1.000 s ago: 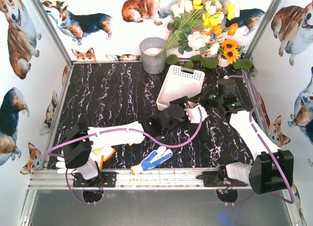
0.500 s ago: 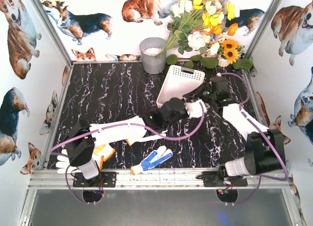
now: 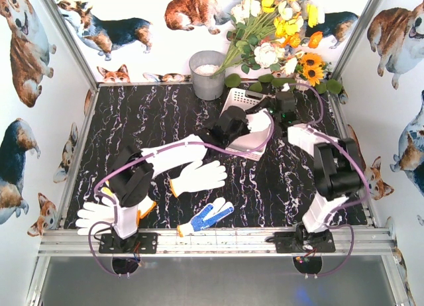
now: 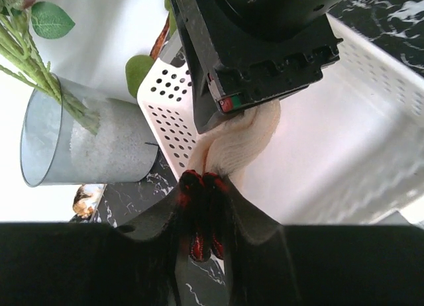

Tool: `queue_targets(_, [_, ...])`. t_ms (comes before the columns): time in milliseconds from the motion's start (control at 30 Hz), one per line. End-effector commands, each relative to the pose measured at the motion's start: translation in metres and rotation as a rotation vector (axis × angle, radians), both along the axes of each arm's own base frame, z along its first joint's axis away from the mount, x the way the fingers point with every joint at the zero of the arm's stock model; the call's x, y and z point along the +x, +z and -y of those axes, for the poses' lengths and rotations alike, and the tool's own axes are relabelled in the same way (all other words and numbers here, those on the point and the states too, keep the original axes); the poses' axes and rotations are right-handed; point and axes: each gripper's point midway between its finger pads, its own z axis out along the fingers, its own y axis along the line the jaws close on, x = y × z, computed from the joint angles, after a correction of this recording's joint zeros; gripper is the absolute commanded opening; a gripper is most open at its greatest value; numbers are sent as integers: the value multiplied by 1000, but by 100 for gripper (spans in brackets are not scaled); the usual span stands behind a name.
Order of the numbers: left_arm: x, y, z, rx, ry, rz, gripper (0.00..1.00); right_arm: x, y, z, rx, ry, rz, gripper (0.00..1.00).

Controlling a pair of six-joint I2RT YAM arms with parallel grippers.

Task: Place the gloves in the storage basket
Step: Place the glove in the bin.

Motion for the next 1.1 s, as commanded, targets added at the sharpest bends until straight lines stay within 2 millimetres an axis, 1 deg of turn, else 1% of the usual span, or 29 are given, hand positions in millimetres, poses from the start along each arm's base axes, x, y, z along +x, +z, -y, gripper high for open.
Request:
queue_targets(0, [31, 5, -3, 3, 9, 41, 17, 41, 34, -7, -7, 12, 191, 0])
queue_targets(100, [46, -1, -5, 8, 12, 41, 17, 57, 28, -10, -14, 22, 202, 0])
queue_targets(133, [50, -3, -5, 11, 10, 40, 17, 63, 21, -11, -23, 26, 198, 0])
queue_targets(200, [56, -6, -5, 13, 1, 38, 17, 71, 17, -12, -37, 30, 201, 0])
queue_targets(300, [62, -14, -3, 27, -13, 24, 17, 81, 5, -12, -57, 31, 191, 0])
queue_targets(467, [66, -32, -5, 41, -15, -10, 17, 91, -17, -15, -69, 41, 166, 0])
queue_targets(733, [59, -56, -3, 51, -40, -74, 17, 93, -46, -12, -131, 51, 135, 0])
queue_targets(1067, [47, -80, -4, 68, -53, -156, 18, 81, -75, -13, -178, 71, 61, 0])
